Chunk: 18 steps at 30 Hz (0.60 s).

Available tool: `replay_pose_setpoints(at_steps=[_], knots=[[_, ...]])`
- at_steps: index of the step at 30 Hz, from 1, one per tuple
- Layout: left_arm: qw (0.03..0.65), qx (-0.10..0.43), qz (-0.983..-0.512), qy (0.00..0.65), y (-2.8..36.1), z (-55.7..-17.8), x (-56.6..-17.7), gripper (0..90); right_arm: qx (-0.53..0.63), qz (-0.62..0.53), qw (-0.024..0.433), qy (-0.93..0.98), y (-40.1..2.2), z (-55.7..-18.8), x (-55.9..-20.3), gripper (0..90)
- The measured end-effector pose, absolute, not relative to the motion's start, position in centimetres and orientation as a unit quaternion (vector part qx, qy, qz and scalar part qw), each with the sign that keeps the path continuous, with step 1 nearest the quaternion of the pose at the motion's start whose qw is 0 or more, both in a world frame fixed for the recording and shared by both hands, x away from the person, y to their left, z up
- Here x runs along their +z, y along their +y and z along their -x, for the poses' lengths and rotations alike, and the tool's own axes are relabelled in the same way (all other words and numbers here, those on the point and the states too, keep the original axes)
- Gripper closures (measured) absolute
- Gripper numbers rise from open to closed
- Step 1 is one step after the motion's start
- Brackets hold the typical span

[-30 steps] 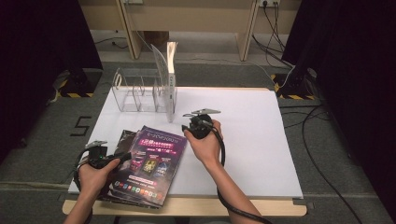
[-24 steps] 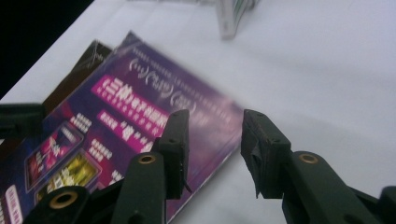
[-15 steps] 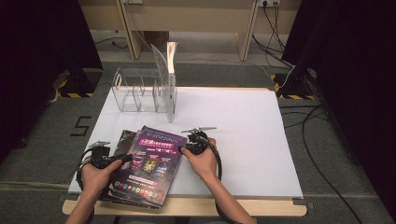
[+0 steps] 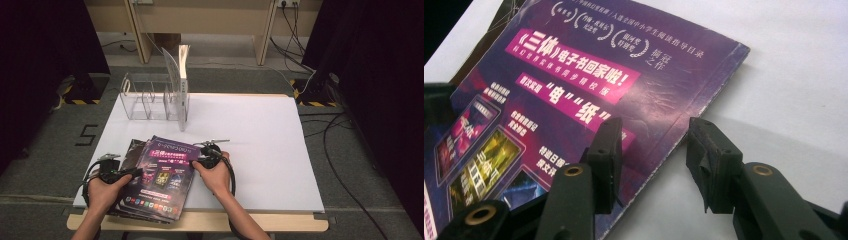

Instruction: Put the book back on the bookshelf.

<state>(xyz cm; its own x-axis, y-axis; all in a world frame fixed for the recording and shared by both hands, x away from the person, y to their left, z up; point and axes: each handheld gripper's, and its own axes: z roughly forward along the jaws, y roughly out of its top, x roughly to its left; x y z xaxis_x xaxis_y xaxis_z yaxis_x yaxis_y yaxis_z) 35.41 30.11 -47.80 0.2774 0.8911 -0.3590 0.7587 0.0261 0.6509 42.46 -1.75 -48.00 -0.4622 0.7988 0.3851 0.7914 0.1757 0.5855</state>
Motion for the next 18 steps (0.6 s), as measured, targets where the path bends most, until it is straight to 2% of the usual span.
replay_pose_setpoints(at_steps=[8,12,18], knots=[[0.398,0.068,-0.702,0.587,29.7,-35.0,-47.7,64.7,0.372,-0.529,0.000,0.763,-2.2,-43.3,-48.1,55.8],[0.402,0.077,-0.705,0.579,29.6,-35.3,-47.8,61.9,0.375,-0.535,-0.007,0.757,-2.3,-43.8,-48.3,55.3],[0.395,0.090,-0.711,0.574,29.3,-35.4,-47.9,62.5,0.383,-0.548,-0.022,0.743,-2.5,-44.4,-48.4,55.0]])
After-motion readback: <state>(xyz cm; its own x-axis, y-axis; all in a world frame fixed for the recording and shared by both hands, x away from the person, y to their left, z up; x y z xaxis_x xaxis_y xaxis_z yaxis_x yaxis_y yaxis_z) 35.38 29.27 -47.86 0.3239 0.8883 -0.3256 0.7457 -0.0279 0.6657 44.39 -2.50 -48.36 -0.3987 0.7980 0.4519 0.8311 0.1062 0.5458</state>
